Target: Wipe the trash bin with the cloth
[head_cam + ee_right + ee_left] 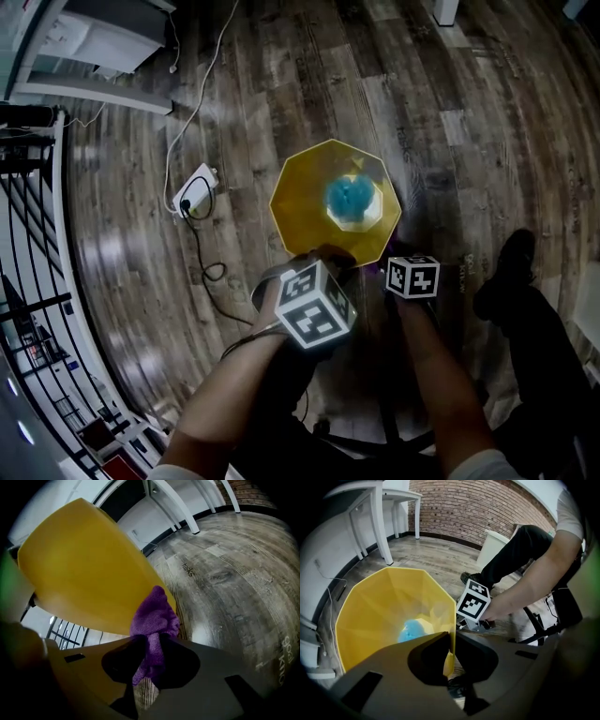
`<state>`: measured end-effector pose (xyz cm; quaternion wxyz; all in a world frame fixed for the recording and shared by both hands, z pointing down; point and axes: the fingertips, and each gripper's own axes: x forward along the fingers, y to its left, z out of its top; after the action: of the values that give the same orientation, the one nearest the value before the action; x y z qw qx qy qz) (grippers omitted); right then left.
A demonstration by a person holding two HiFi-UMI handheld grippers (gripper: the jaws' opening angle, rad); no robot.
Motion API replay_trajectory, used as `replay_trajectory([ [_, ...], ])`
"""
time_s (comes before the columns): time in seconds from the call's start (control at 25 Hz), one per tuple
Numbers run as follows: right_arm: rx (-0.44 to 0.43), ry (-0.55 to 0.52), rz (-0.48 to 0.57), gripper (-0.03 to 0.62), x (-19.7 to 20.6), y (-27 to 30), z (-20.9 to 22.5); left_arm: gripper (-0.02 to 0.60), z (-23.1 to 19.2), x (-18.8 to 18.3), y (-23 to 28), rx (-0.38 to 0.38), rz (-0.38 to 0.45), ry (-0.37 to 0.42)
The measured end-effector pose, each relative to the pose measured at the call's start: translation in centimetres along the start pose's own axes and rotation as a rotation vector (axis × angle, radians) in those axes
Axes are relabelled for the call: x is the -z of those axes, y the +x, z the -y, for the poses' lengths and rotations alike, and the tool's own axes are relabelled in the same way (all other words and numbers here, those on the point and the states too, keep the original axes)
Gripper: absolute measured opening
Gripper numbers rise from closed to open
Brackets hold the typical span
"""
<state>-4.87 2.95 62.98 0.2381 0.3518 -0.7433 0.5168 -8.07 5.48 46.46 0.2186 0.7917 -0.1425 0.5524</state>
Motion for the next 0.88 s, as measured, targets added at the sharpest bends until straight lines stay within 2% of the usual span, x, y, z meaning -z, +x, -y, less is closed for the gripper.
replay_trajectory([
  [0.32, 0.048, -0.031, -0.076, 0.089, 0.8, 3.2, 2.6, 0.035, -0.4, -1.4, -0.1, -0.017, 0.040, -0.057],
  [0.64, 0.065, -0.038, -0.144, 0.089, 1.5, 5.0, 3.4, 0.035, -0.3, -2.1, -0.2, -0.025, 0.063, -0.073],
  [0.76, 0.052, -0.039, -0.146, 0.089, 1.5, 5.1, 3.4, 0.035, -0.2, -2.1, -0.1, -0.025, 0.063, -0.051],
  [0.88, 0.049, -0.038, -0.136, 0.089, 1.4, 4.5, 3.3, 0.042, 0.1, -2.0, -0.5, -0.038, 0.068, 0.019],
])
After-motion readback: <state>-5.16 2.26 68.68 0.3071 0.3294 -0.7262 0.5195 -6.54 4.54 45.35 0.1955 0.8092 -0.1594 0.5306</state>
